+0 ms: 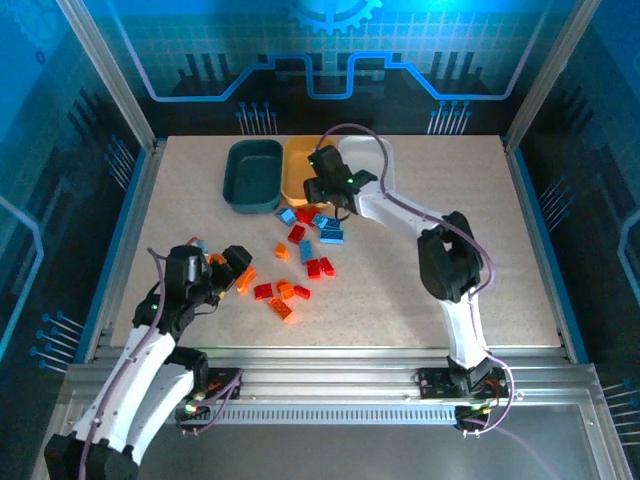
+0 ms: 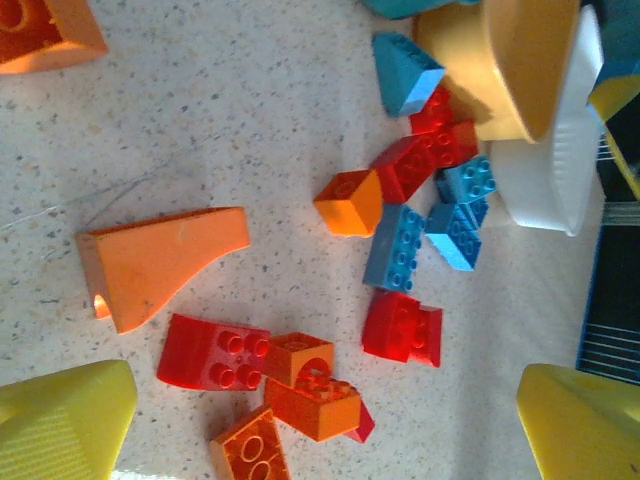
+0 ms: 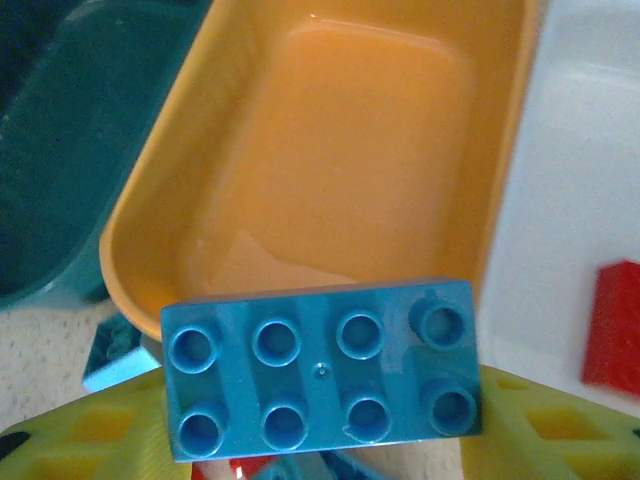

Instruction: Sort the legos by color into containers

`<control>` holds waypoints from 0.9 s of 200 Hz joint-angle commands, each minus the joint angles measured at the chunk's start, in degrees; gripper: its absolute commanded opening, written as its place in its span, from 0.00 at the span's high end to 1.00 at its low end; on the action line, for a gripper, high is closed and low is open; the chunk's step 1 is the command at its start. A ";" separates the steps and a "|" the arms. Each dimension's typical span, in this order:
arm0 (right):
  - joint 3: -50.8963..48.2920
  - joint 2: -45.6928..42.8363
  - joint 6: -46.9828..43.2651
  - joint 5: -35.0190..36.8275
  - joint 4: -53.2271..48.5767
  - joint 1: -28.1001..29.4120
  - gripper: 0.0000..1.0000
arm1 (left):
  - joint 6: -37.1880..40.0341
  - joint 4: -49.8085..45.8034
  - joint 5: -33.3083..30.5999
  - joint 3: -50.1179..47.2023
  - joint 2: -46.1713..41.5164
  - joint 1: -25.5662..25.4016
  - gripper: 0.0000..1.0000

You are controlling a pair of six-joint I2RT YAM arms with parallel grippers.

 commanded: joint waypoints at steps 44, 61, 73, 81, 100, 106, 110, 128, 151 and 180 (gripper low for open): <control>15.53 12.17 -3.39 -3.57 -6.71 -2.17 0.42 | 2.18 2.12 -0.27 1.63 0.63 1.02 0.01; 18.57 13.27 -4.06 -3.99 -8.04 -2.15 0.25 | 3.14 2.40 -0.53 1.63 1.06 1.11 0.01; 19.15 12.76 -4.35 -4.07 -8.20 -2.09 0.21 | 3.66 2.58 -0.93 1.63 1.80 1.20 0.01; 18.79 11.64 -4.48 -4.18 -7.84 -1.99 0.19 | 3.62 2.20 -1.96 1.72 2.51 1.20 0.01; 16.67 7.63 -4.67 -4.41 -7.04 -1.75 0.18 | 2.88 1.16 -4.85 2.13 5.57 1.23 0.01; 15.67 6.18 -4.67 -4.24 -7.12 -1.71 0.18 | 2.30 0.54 -5.82 2.60 6.92 1.33 0.01; 14.81 4.99 -4.54 -3.97 -7.10 -1.63 0.18 | 2.07 0.33 -6.19 2.88 7.88 1.31 0.01; 7.11 -1.94 -3.26 -3.51 -5.05 -0.83 0.17 | 2.88 -0.68 -7.48 4.77 13.04 1.29 0.01; -8.51 -12.31 -0.71 -2.47 -0.61 0.34 0.17 | 4.97 -0.43 -7.46 6.49 20.25 1.15 0.03; -25.22 -23.33 3.21 -4.93 4.28 0.57 0.16 | 11.18 0.14 -7.83 9.99 28.92 0.34 0.09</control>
